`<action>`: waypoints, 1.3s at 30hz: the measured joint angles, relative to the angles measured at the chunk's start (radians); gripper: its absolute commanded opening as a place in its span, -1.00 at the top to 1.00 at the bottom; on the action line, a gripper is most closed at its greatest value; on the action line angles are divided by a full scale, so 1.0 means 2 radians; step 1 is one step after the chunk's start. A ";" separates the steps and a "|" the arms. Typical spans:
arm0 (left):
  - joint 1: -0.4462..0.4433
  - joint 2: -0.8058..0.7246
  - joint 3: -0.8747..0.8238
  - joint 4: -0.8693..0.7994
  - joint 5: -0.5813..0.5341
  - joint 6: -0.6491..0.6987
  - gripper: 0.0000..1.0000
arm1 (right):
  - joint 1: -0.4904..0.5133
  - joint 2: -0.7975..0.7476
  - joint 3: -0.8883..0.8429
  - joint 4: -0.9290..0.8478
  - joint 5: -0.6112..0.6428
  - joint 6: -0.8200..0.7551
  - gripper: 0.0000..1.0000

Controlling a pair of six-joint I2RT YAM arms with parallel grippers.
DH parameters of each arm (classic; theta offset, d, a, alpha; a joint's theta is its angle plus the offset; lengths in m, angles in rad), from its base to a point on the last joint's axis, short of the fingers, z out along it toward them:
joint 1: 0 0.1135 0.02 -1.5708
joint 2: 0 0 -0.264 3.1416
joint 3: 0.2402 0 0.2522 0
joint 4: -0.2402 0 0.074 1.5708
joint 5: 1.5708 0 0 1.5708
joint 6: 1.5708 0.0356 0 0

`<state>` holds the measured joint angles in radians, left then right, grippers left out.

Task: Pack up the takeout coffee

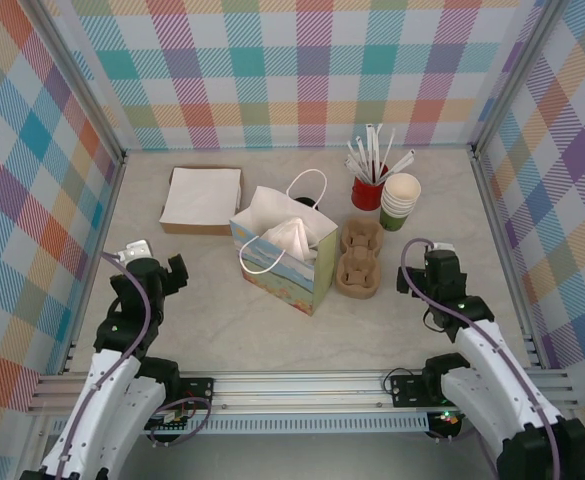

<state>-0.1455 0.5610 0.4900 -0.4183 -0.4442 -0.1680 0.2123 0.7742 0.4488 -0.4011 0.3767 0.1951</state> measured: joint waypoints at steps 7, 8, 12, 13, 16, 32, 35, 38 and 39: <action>0.022 0.050 -0.043 0.058 0.016 -0.008 -1.00 | -0.033 0.087 -0.043 0.171 -0.018 -0.012 -0.99; 0.022 0.061 -0.044 0.069 0.017 -0.009 -1.00 | -0.040 0.104 -0.048 0.200 -0.021 -0.014 -0.99; 0.022 0.099 -0.052 0.120 0.020 -0.010 -1.00 | -0.059 0.173 -0.049 0.287 -0.034 -0.029 -0.99; 0.022 0.109 -0.054 0.134 0.020 -0.010 -1.00 | -0.061 0.188 -0.049 0.309 -0.039 -0.034 -0.99; 0.022 0.150 -0.064 0.185 0.022 -0.002 -1.00 | -0.064 0.231 -0.048 0.377 -0.055 -0.051 -0.99; 0.038 0.377 -0.071 0.466 0.090 0.114 -1.00 | -0.099 0.375 -0.025 0.578 -0.137 -0.083 -0.99; 0.048 0.401 -0.056 0.476 0.118 0.122 -1.00 | -0.099 0.375 -0.025 0.586 -0.141 -0.083 -0.99; 0.052 0.400 -0.054 0.493 0.139 0.128 -1.00 | -0.099 0.375 -0.025 0.586 -0.142 -0.083 -0.99; 0.052 0.397 -0.055 0.500 0.146 0.132 -1.00 | -0.099 0.375 -0.025 0.586 -0.142 -0.083 -0.99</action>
<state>-0.0406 1.3552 0.3801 0.5823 -0.1520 0.0956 0.0151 1.5246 0.3988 0.7715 0.0921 0.0292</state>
